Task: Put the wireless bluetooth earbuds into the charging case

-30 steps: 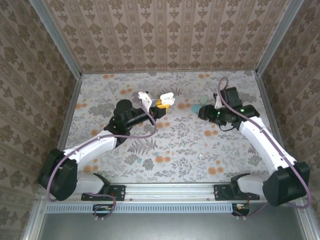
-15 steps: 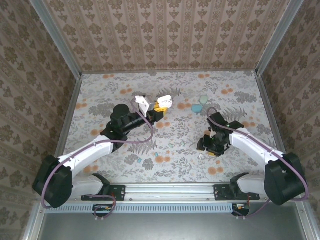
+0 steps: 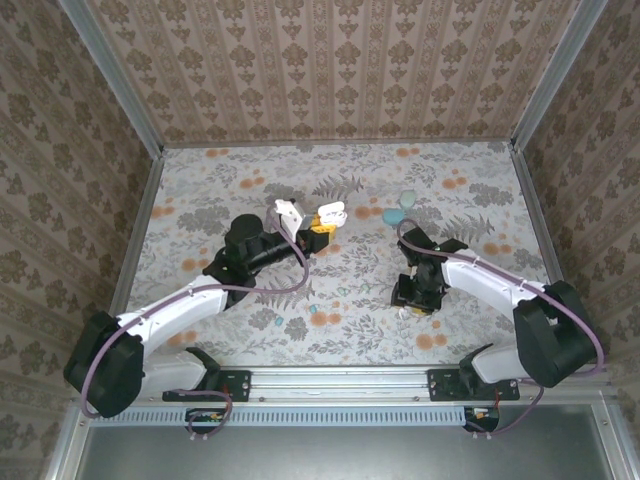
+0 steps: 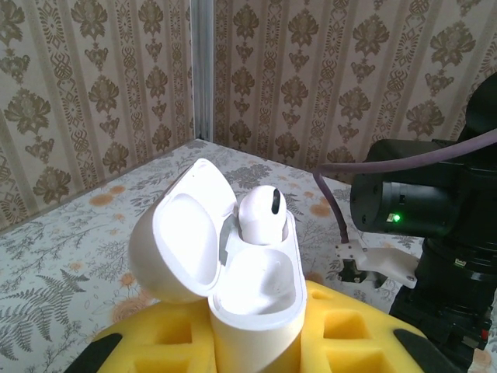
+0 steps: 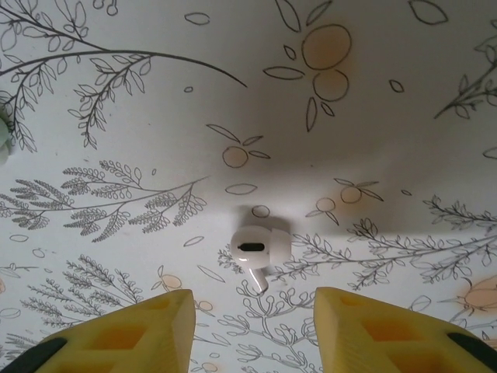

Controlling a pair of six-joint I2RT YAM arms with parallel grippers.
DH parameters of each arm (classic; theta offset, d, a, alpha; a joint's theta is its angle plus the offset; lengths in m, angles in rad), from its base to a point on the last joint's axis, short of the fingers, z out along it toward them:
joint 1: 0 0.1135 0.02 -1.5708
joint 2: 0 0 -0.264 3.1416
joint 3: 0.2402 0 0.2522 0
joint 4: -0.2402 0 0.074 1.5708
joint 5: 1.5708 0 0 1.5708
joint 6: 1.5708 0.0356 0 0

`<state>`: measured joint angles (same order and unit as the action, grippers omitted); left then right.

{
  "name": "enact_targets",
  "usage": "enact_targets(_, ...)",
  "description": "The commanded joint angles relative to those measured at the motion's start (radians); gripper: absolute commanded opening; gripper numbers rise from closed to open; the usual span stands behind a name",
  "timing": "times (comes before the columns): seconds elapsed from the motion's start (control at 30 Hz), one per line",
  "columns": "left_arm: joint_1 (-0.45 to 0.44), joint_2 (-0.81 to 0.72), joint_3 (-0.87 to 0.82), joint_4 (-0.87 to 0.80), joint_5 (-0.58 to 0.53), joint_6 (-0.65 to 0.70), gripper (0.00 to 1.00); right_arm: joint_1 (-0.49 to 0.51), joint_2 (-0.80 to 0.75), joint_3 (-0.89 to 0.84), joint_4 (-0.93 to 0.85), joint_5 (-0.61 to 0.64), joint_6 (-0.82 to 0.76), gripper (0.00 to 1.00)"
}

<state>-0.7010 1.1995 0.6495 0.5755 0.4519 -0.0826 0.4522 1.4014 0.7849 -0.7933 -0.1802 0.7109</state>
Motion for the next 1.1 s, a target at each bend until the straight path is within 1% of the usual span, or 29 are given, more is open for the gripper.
enact_targets(0.0, -0.008, -0.028, -0.007, 0.021, -0.004, -0.008, 0.21, 0.009, 0.043, 0.032, -0.019, 0.037, 0.001, 0.45)
enact_targets(0.23, -0.014, -0.006, -0.015, 0.043, -0.001, -0.028, 0.21, 0.020, 0.087, 0.032, 0.001, 0.039, 0.004, 0.43)
enact_targets(0.67, -0.015, 0.028, 0.011, 0.037, 0.002, -0.020, 0.21, 0.030, 0.142, 0.045, 0.017, 0.047, -0.008, 0.39)
enact_targets(1.07, -0.014, 0.046, 0.019, 0.035, 0.002, -0.016, 0.21, 0.037, 0.170, 0.060, 0.003, 0.082, -0.010, 0.36)
